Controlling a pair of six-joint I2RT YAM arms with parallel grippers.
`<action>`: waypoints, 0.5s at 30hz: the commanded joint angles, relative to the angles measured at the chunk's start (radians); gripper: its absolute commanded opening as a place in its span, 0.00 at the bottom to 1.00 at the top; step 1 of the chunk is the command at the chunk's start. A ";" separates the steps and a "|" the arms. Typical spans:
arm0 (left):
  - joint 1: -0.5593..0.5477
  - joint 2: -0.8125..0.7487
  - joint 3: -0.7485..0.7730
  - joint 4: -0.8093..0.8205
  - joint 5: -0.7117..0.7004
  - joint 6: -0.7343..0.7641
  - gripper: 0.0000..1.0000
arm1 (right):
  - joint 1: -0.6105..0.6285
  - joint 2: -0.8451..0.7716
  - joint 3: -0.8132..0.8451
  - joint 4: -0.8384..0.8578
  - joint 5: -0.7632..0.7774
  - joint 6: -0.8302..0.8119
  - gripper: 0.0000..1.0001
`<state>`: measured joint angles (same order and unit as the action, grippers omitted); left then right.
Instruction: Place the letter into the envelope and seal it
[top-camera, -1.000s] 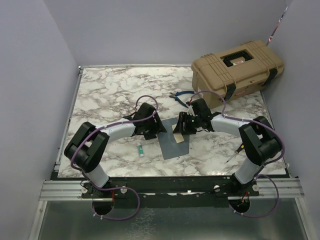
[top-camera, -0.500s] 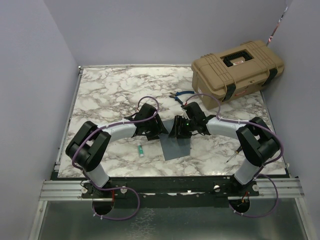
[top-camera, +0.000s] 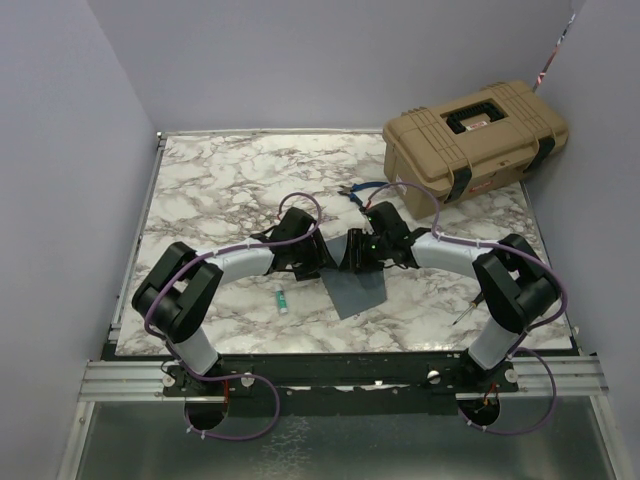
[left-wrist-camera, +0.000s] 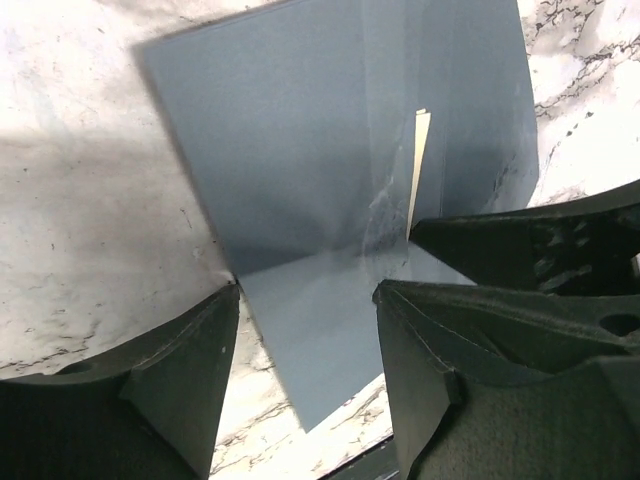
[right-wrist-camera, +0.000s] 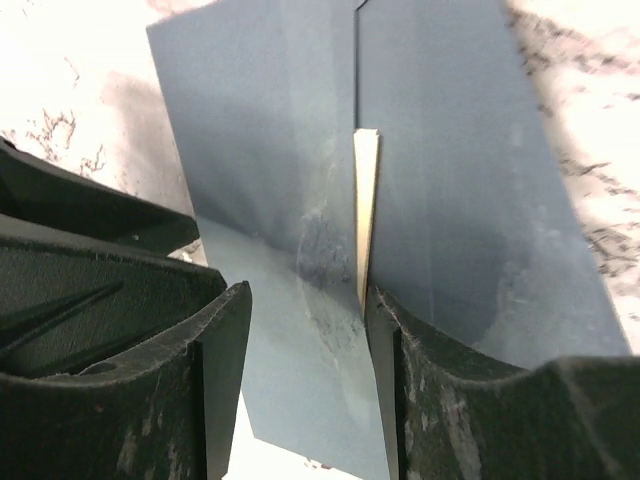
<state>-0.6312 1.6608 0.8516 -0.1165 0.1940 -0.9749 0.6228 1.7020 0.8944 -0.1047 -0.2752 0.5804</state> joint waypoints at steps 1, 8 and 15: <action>-0.006 0.020 -0.025 -0.082 -0.085 0.047 0.63 | 0.007 -0.010 0.042 -0.039 0.117 -0.060 0.56; 0.014 0.011 -0.018 -0.095 -0.133 0.021 0.68 | 0.007 -0.025 0.095 -0.074 0.161 -0.079 0.59; 0.030 0.032 0.018 -0.099 -0.139 0.015 0.65 | 0.006 0.074 0.151 -0.073 0.128 -0.102 0.55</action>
<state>-0.6155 1.6516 0.8589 -0.1226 0.1398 -0.9810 0.6228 1.7115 0.9985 -0.1528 -0.1616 0.5068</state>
